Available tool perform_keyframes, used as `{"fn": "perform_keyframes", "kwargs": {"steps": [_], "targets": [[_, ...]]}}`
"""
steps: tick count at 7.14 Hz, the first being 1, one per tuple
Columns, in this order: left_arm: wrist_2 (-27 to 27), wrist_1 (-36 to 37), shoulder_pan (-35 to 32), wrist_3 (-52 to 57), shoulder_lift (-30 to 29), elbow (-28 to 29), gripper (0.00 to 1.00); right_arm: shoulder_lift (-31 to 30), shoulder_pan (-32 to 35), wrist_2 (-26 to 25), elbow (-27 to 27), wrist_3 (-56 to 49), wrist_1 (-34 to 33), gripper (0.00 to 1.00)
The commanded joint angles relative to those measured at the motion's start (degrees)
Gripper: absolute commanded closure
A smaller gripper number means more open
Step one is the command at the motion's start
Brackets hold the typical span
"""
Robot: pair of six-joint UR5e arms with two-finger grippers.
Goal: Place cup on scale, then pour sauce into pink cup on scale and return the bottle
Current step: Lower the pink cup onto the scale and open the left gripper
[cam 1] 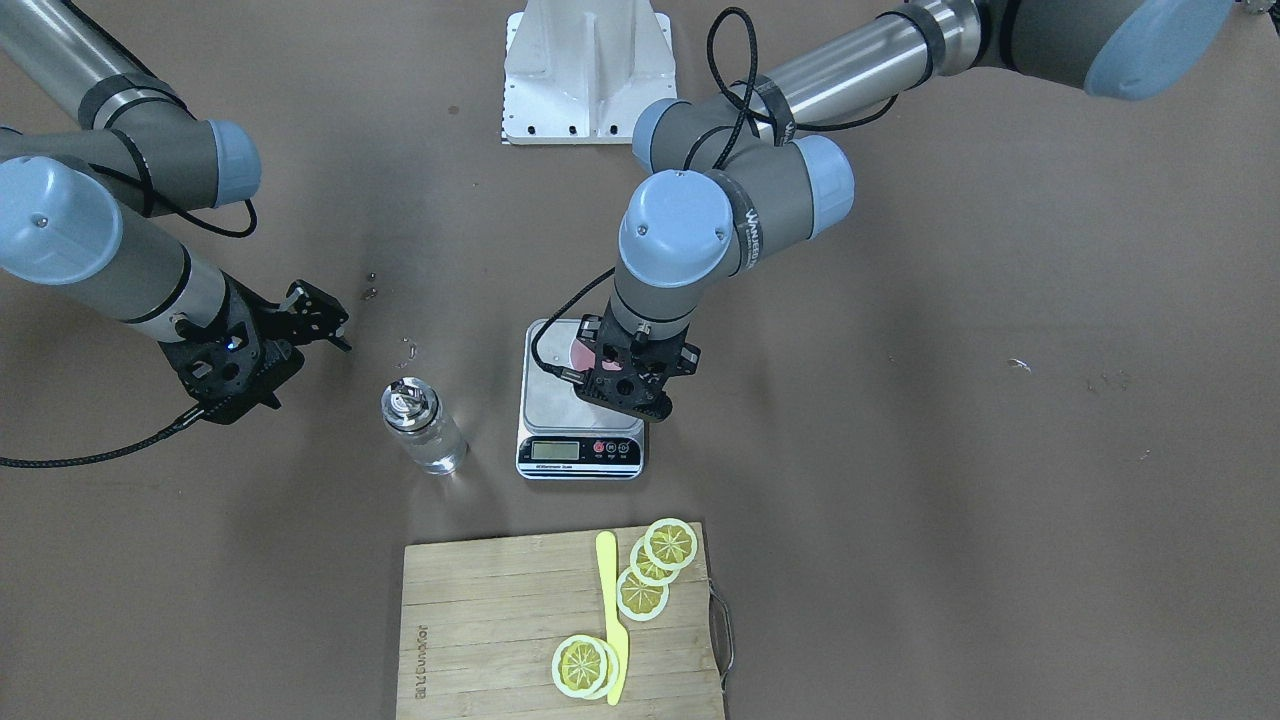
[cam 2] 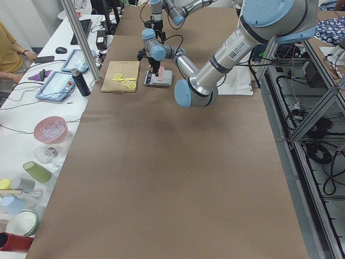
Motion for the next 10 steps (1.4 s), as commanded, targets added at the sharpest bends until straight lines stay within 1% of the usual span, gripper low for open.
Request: {"fn": "perform_keyframes", "kwargs": {"steps": [1,3,4,5,6,7,9,10], "targets": [[0.0,-0.07,0.19,-0.47,-0.27,-0.88,1.0,0.0,0.03,0.0,0.0,0.0,-0.03,0.0],[0.0,-0.77,0.19,-0.38,-0.27,-0.97,1.0,0.0,-0.06,0.0,0.0,0.0,-0.03,0.0],[0.0,-3.12,0.1,-0.47,0.25,-0.88,1.0,0.0,0.03,0.0,0.0,0.0,-0.03,0.0],[0.0,-3.58,0.19,-0.38,0.26,-0.79,0.62,0.09,0.03,0.0,0.0,0.0,-0.03,0.0],[0.0,-3.59,0.19,-0.38,0.26,-0.88,0.44,0.09,0.03,0.0,0.0,0.09,-0.03,0.0],[0.0,-3.59,0.19,-0.47,0.26,-0.88,0.2,0.09,0.03,0.0,0.0,0.09,-0.03,0.0],[0.0,-3.5,0.1,-0.56,0.26,-2.1,0.05,0.26,-0.06,0.0,0.09,0.0,0.23,0.0],[-0.18,-2.8,-0.07,-0.65,0.26,-4.02,0.03,0.09,0.03,-0.52,0.0,0.09,3.63,0.0]]}}
